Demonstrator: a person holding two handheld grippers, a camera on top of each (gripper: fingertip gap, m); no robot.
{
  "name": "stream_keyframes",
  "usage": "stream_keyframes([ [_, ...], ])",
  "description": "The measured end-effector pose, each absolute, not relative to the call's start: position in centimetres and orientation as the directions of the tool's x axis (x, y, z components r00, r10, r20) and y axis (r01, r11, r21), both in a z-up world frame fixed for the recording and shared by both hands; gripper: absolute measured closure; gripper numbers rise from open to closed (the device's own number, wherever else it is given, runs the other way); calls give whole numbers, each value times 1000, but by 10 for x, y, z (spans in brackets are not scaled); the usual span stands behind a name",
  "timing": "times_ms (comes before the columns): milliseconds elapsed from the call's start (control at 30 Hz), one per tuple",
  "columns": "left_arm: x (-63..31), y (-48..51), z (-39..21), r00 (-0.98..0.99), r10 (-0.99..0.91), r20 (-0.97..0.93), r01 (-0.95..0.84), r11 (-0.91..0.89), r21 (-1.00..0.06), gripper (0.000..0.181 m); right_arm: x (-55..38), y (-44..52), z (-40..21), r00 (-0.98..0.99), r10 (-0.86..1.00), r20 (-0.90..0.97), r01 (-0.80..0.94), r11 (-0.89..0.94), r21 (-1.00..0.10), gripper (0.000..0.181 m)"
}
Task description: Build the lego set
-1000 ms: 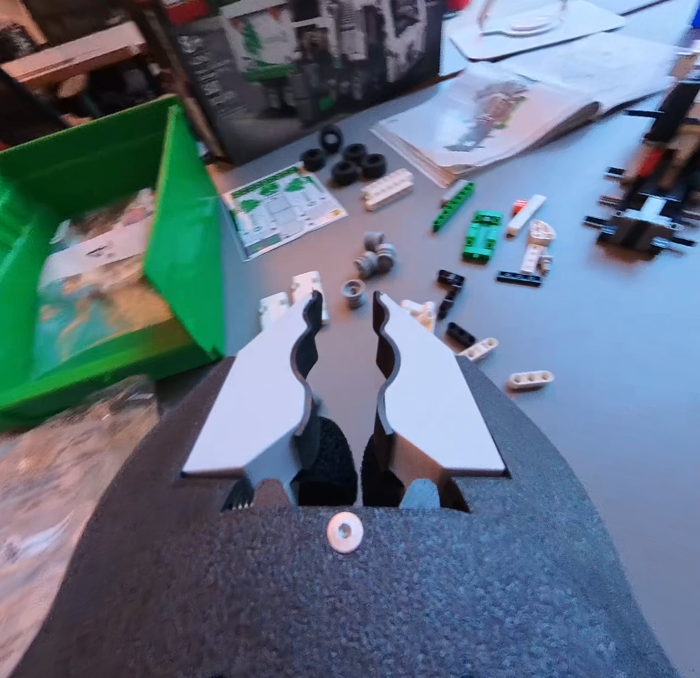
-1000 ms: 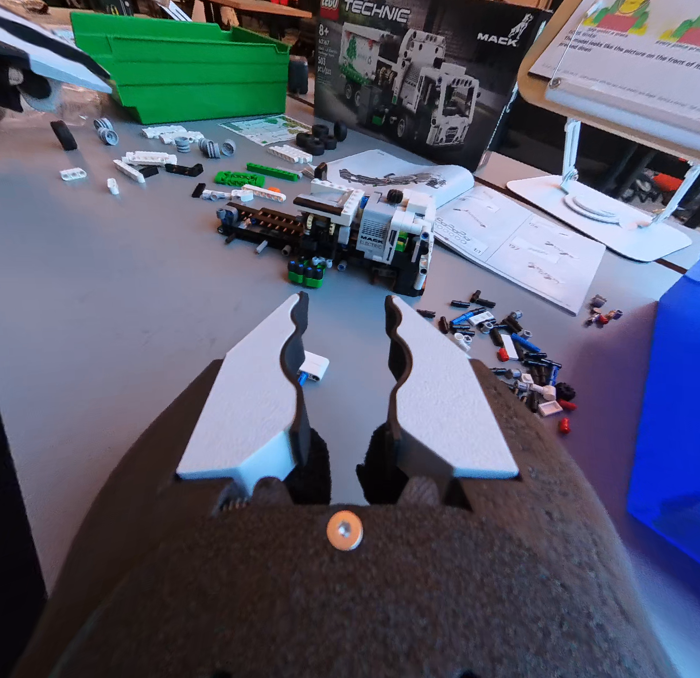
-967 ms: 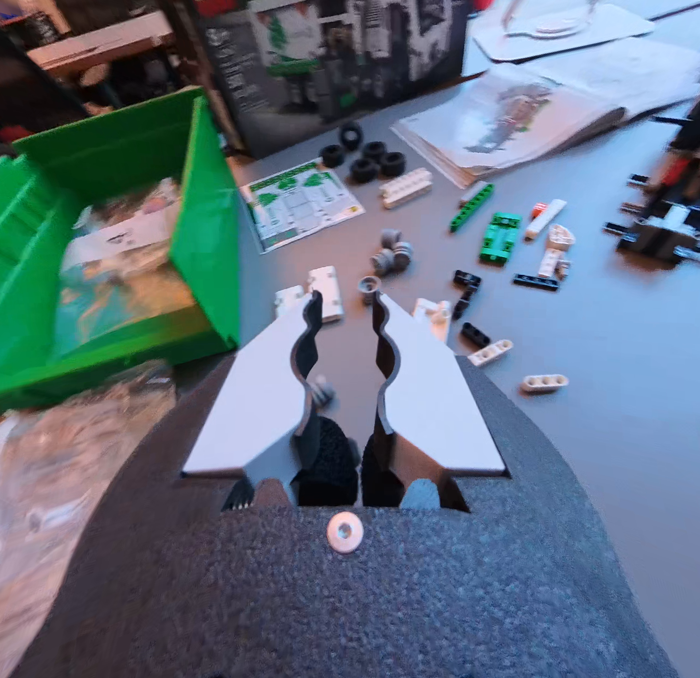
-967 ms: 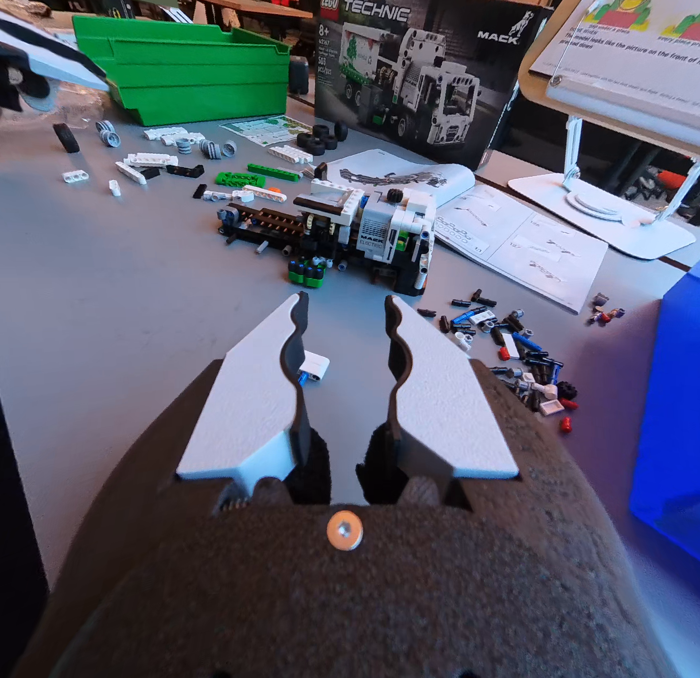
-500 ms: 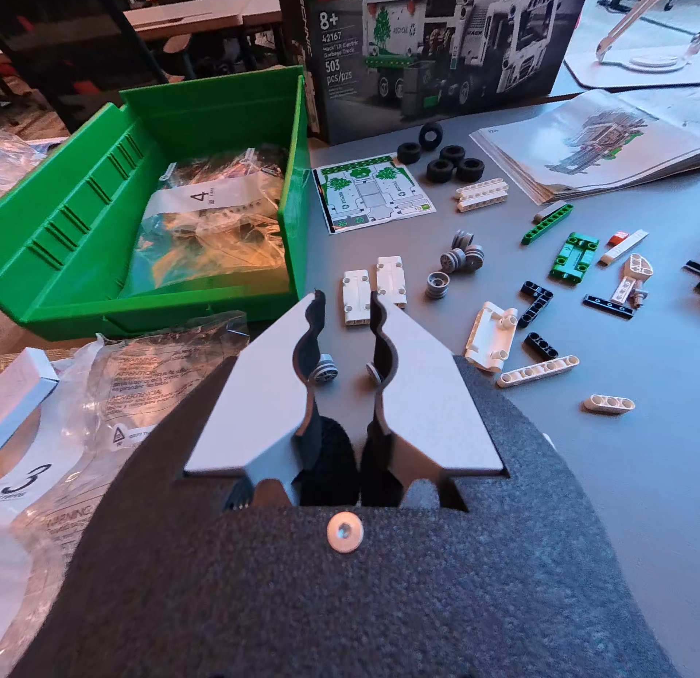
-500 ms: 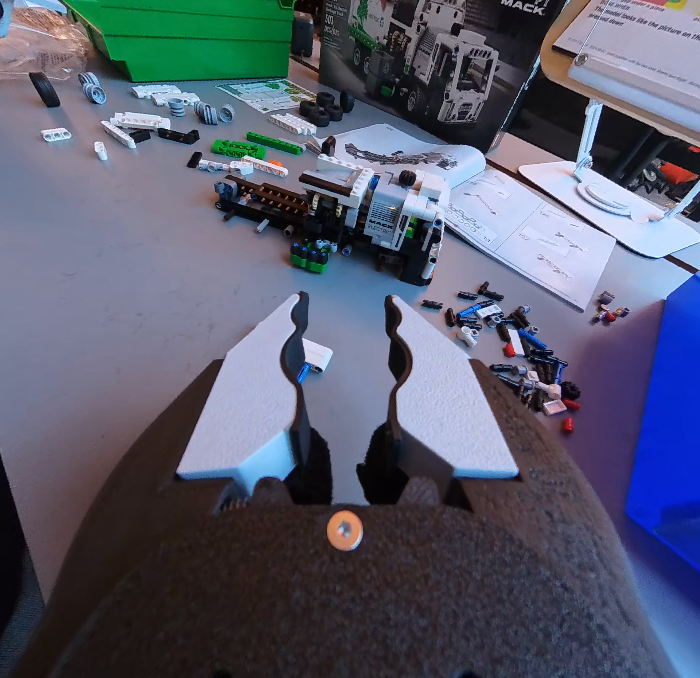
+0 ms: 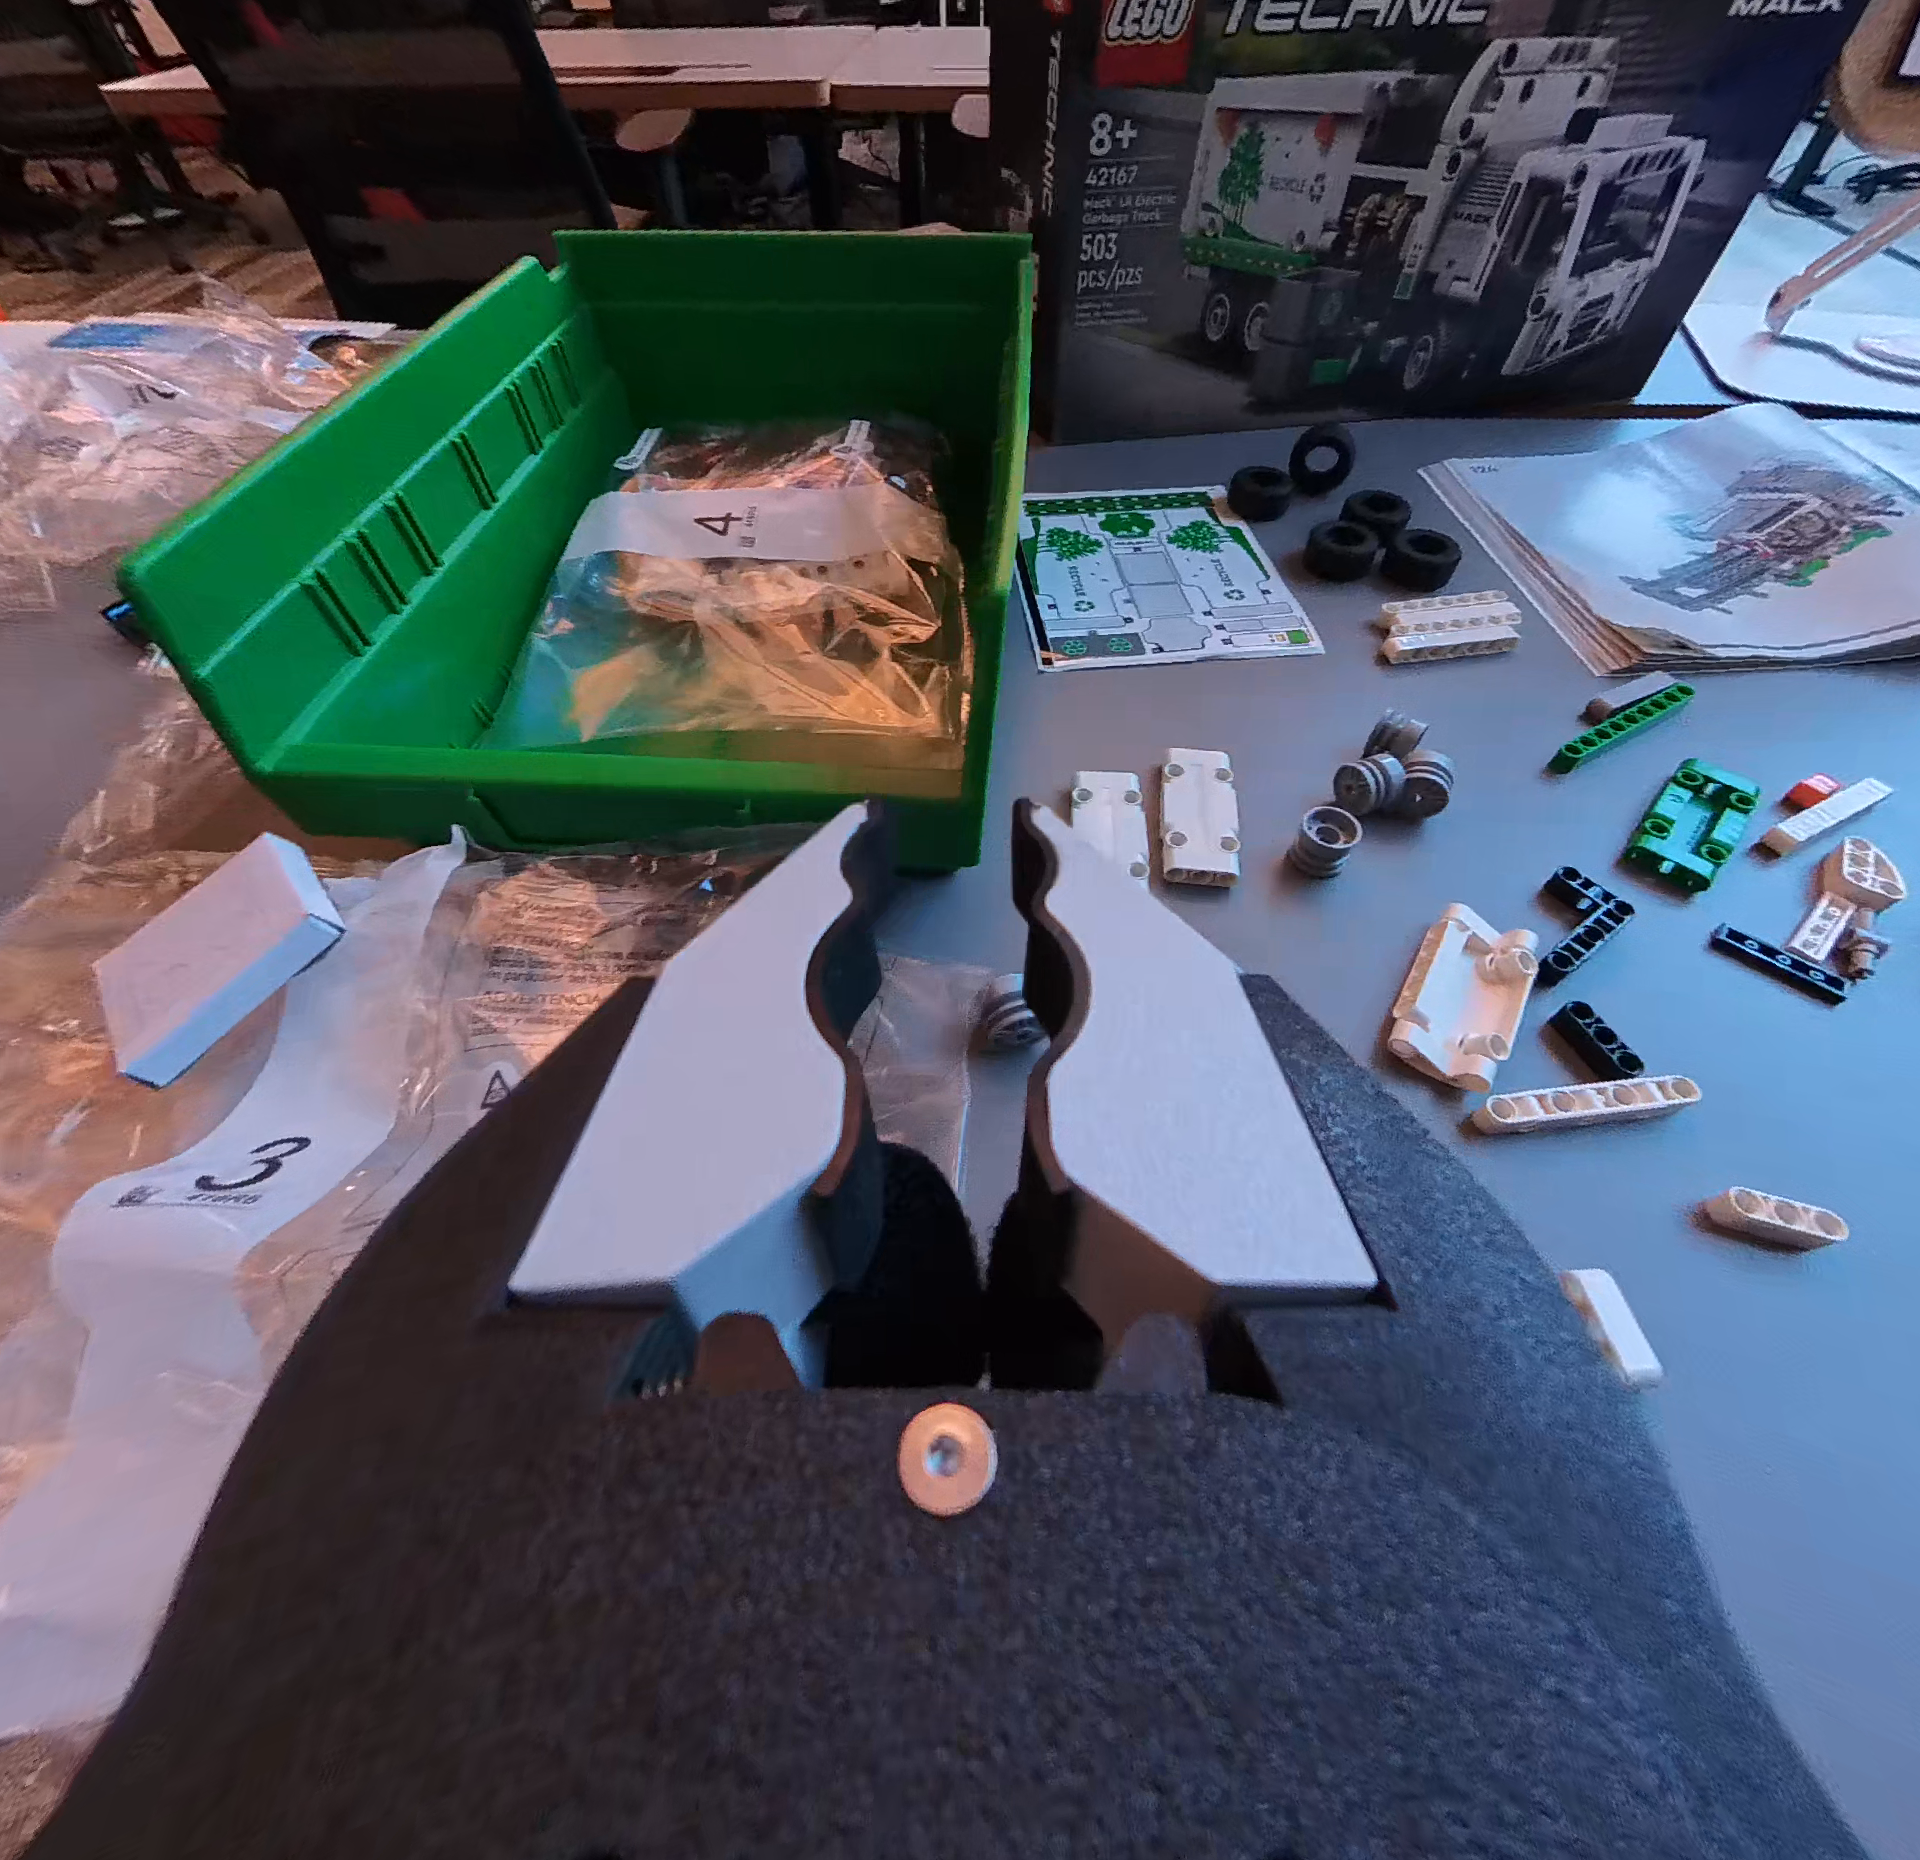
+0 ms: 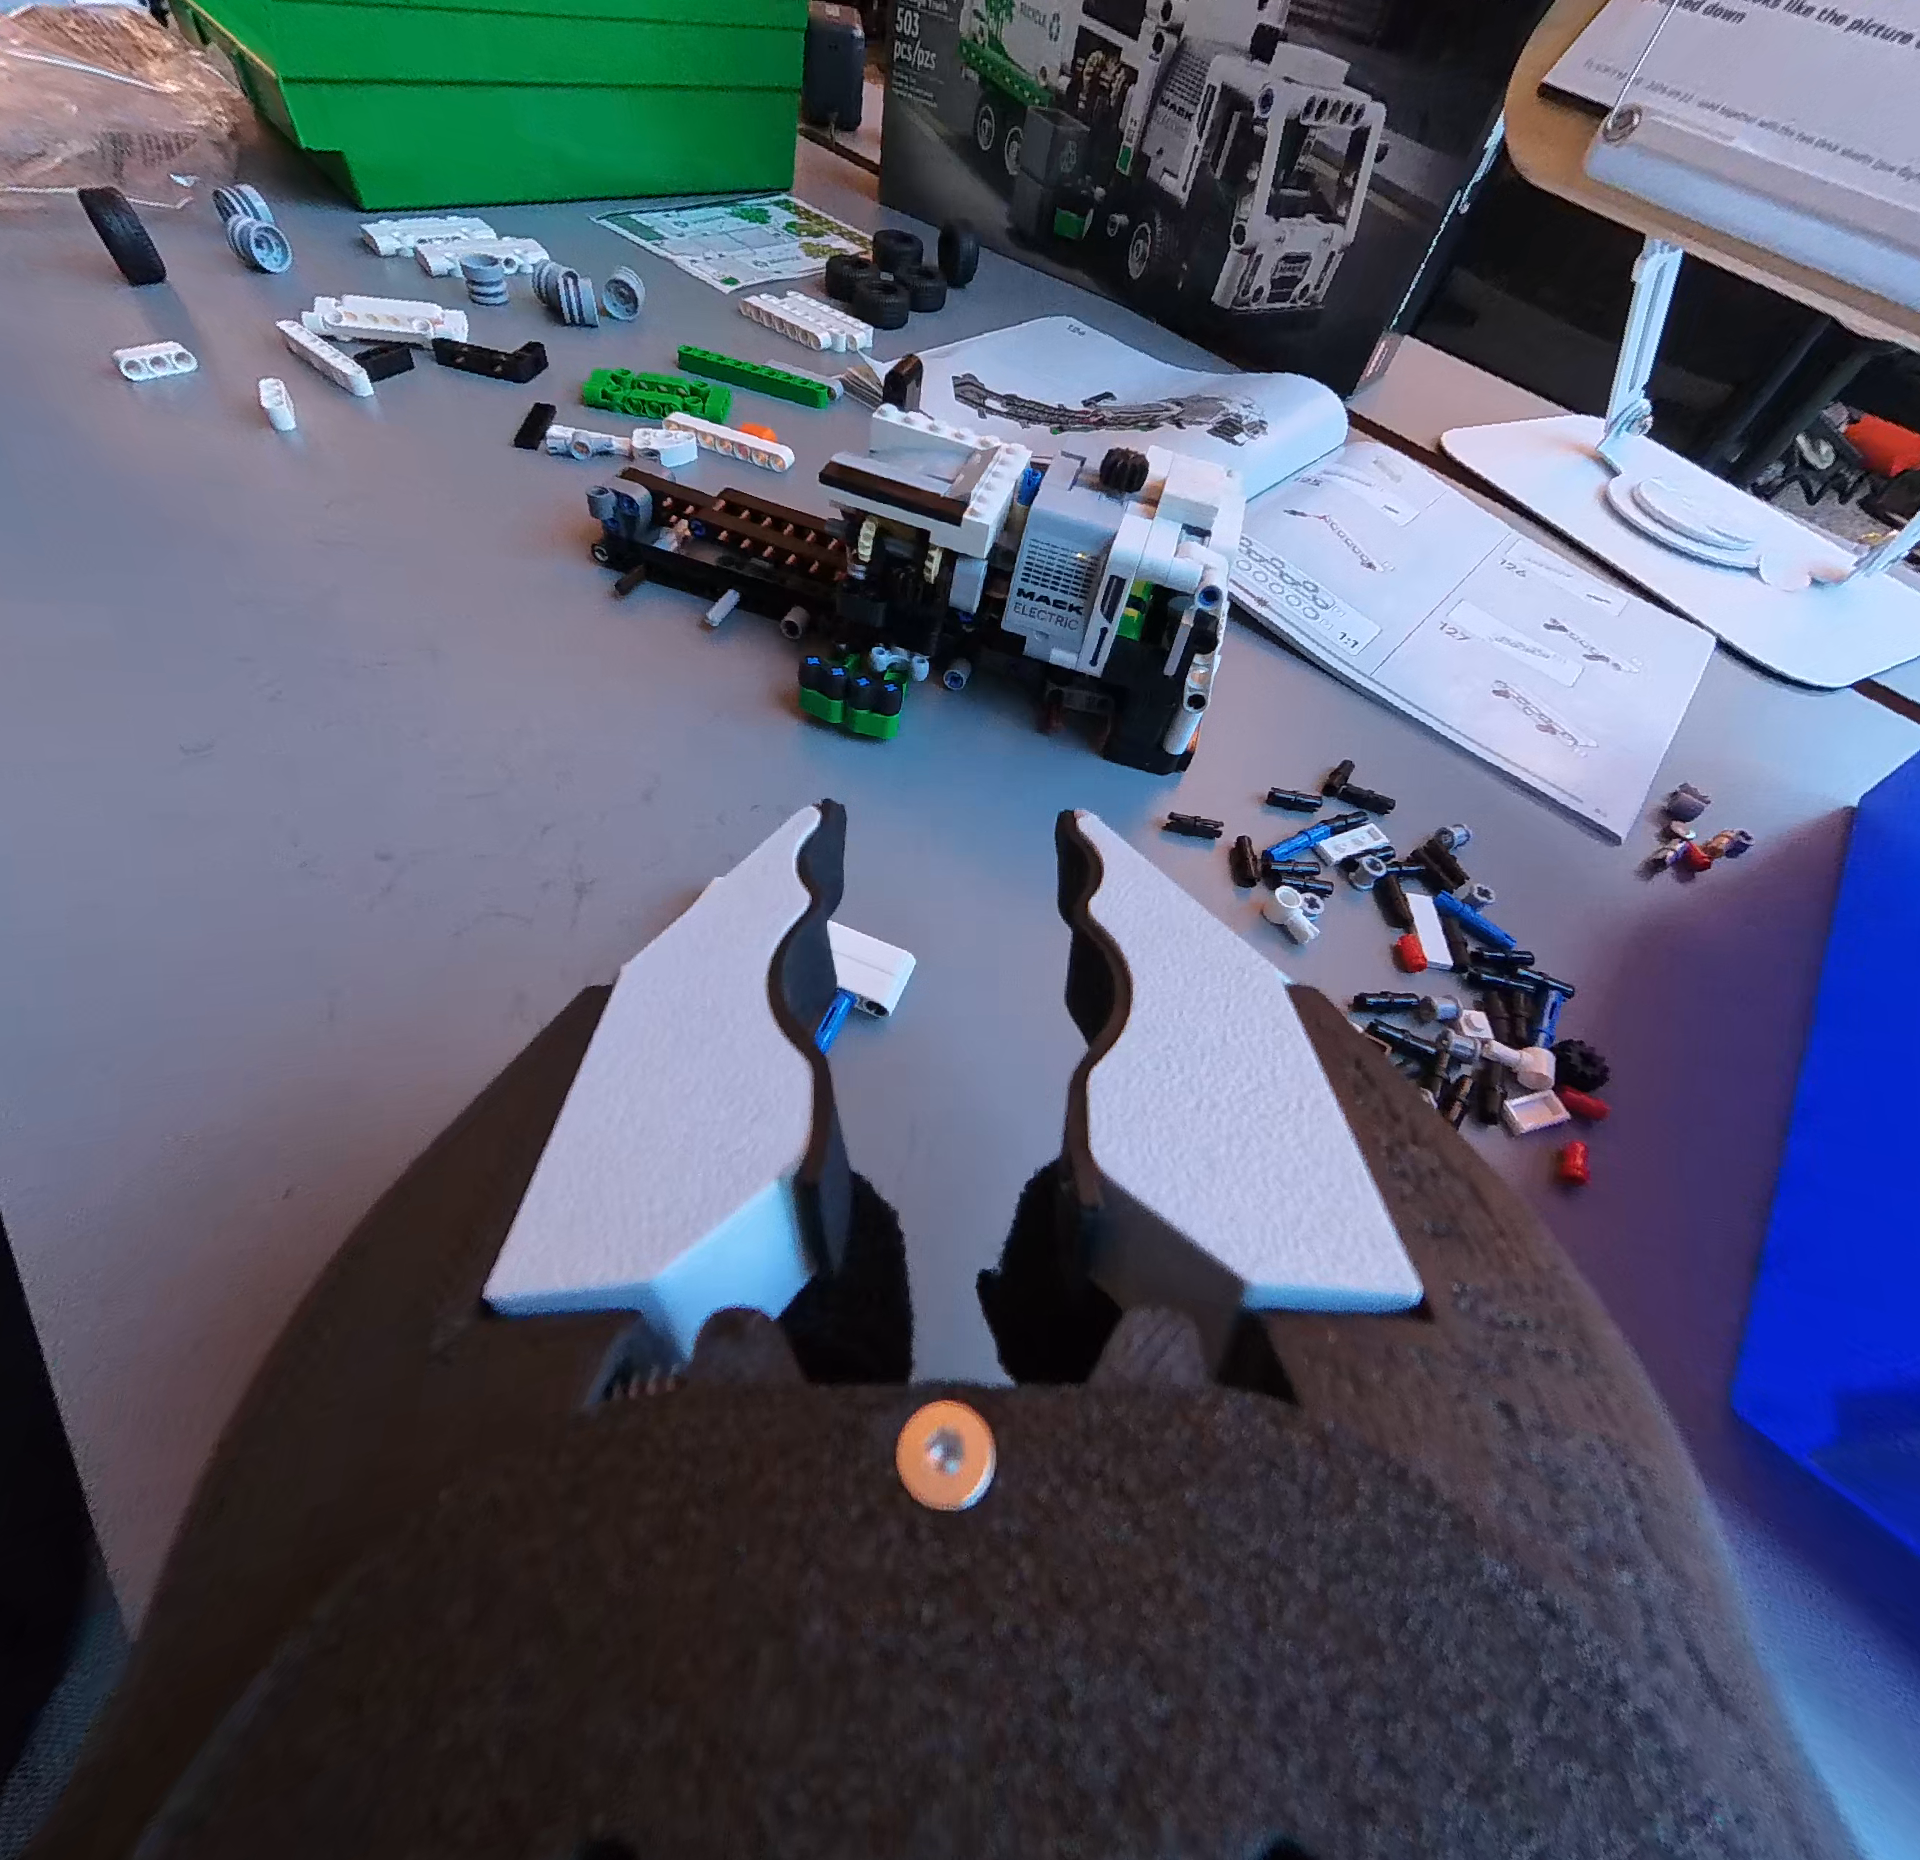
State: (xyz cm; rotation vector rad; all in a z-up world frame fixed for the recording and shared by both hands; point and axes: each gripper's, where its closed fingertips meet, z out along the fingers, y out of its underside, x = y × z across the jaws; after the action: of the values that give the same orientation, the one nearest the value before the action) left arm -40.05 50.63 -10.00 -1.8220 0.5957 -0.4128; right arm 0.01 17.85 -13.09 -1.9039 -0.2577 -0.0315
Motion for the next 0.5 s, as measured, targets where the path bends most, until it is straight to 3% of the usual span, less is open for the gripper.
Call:
stream_keyframes([
  [400,-391,501,-103,781,-623,-43,-240,-236,-941,160,0,179,-131,975,163,150,196,-319,-927,141],
  [500,-345,453,-114,483,-876,8,-357,-205,-911,159,0,179,-132,975,163,149,196,-324,-926,141],
])
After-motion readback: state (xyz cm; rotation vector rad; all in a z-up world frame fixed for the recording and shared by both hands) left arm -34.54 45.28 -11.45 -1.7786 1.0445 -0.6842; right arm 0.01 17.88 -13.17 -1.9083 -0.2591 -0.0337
